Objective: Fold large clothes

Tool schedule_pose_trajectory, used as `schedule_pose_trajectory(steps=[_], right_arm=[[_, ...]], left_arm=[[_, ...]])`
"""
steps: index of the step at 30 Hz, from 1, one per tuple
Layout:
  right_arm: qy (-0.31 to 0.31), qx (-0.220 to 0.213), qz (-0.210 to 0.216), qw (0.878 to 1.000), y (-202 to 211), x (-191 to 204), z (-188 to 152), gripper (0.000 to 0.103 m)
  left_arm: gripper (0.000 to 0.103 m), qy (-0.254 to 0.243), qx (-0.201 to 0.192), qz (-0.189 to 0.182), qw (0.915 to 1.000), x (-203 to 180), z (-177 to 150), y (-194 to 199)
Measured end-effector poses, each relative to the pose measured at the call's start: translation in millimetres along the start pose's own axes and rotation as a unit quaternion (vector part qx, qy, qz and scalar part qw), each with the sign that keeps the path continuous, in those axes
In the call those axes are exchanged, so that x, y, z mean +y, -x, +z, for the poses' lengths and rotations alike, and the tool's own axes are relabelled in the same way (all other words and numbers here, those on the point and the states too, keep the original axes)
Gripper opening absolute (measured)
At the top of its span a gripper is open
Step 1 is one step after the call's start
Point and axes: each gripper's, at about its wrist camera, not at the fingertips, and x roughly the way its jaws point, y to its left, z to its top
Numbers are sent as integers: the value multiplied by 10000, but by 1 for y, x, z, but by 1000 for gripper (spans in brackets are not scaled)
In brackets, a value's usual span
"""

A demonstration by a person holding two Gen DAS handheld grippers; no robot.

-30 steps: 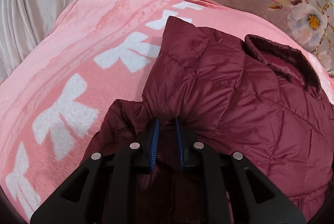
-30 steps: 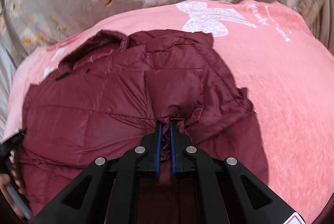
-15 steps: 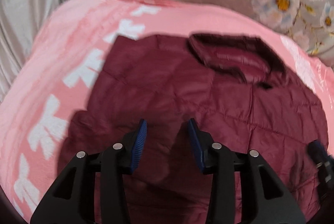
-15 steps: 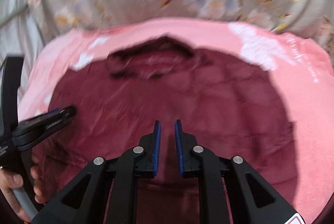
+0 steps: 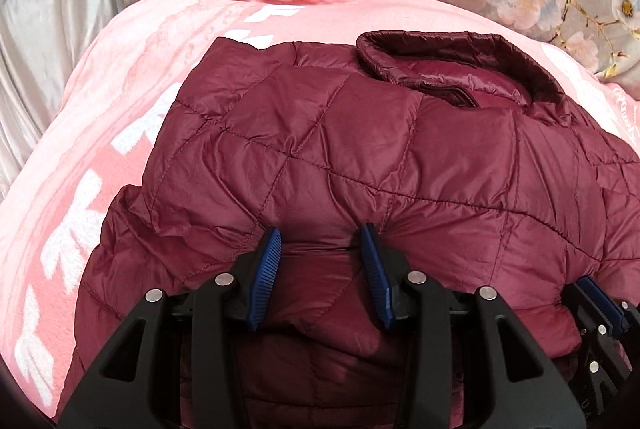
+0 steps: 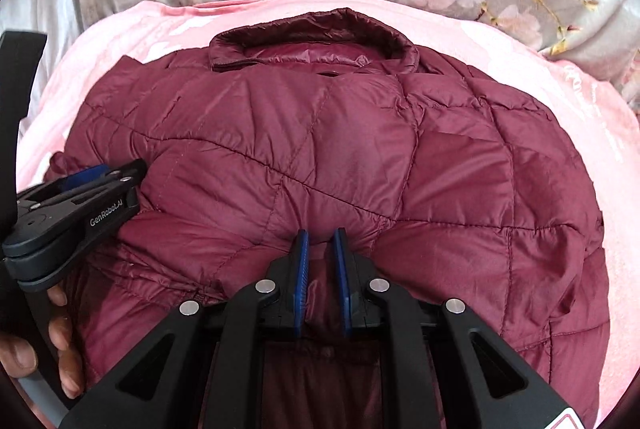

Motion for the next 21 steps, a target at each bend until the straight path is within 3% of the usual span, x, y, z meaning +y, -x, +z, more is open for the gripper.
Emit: schedule_pose_trajectory(steps=[21], right_arm=[[37,-8,-56,10000,-2,2,0,13]], left_arm=[[40,-117,-25,168,9998,-8,0,-3]])
